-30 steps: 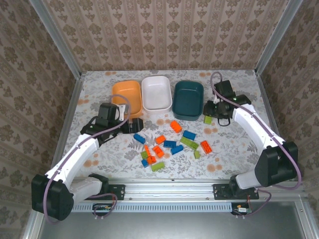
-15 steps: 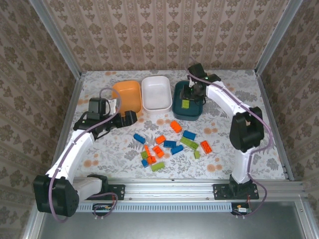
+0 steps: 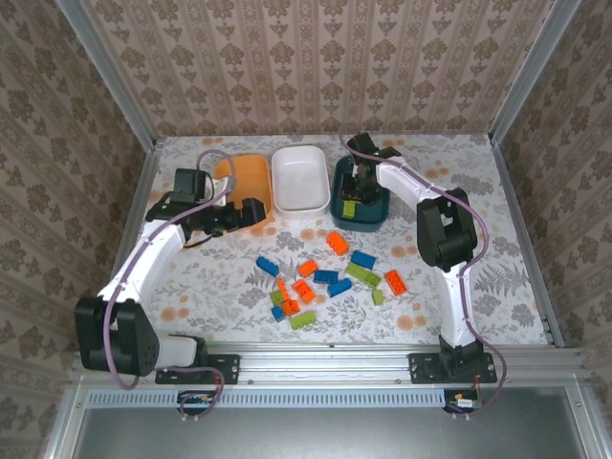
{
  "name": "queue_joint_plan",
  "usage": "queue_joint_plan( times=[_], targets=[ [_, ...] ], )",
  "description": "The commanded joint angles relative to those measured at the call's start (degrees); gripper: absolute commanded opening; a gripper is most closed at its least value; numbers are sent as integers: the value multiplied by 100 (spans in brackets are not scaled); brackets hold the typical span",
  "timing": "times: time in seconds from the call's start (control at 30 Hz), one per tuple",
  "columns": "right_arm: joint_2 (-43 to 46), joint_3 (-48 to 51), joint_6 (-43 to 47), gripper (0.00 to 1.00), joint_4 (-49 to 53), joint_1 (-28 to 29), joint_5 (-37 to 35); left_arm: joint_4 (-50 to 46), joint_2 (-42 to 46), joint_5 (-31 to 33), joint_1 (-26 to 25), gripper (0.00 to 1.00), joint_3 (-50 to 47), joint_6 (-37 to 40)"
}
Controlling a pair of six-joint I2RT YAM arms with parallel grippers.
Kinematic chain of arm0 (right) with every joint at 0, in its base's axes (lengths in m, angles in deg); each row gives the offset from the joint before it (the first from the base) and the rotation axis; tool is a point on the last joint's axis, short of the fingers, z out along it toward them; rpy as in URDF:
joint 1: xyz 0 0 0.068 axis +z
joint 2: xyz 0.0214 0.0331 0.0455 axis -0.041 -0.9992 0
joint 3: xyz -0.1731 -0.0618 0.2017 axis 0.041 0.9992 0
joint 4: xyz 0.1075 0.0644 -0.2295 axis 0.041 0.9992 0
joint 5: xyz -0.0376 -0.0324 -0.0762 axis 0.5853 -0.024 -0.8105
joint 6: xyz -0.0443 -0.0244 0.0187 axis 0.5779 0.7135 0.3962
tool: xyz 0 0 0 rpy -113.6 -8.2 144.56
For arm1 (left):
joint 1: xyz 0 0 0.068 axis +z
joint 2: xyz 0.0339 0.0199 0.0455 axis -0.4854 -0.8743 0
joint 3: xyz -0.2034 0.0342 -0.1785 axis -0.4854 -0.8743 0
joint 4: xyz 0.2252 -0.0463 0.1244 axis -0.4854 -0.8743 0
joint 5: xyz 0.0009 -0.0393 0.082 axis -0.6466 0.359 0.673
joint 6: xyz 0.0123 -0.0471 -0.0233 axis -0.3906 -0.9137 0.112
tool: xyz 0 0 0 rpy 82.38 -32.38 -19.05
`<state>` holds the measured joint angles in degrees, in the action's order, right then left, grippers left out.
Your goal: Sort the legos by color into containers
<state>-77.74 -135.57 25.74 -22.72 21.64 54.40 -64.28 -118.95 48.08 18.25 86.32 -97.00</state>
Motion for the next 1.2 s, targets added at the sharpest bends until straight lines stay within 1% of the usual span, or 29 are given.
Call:
queue_joint_plan(
  times=[0.0, 0.13, 0.23, 0.33, 0.47, 0.57, 0.7, 0.87, 1.0, 1.17],
  targets=[
    [-156, -224, -50, 41, 15, 27, 98, 346, -29, 26, -25, 100, -155, 415],
    [-38, -263, 73, 52, 88, 27, -169, 573, 111, 107, -138, 100, -353, 745],
    [302, -203, 155, 58, 93, 27, -425, 575, 182, 140, -219, 100, -331, 891],
    [903, 107, 217, 65, 38, 55, -656, 567, 213, 115, -289, 100, -328, 983],
    [1916, 934, 384, 73, 99, 181, -756, 424, 222, 136, -486, 100, -272, 1137],
    [2811, 1948, 418, 74, 162, 298, -827, 293, 294, 246, -733, 100, -238, 1323],
    [3860, 3330, 241, 75, 332, 434, -778, 188, 430, 410, -1081, 100, -246, 1537],
    [4963, 4636, -156, 73, 688, 915, -935, 136, 468, 524, -1342, 100, -238, 1614],
    [5314, 5263, -541, 70, 608, 1383, -933, 153, 455, 536, -1357, 100, -225, 1616],
    [5107, 5767, -770, 67, 269, 1730, -877, 119, 408, 526, -1338, 100, -199, 1655]
  ],
)
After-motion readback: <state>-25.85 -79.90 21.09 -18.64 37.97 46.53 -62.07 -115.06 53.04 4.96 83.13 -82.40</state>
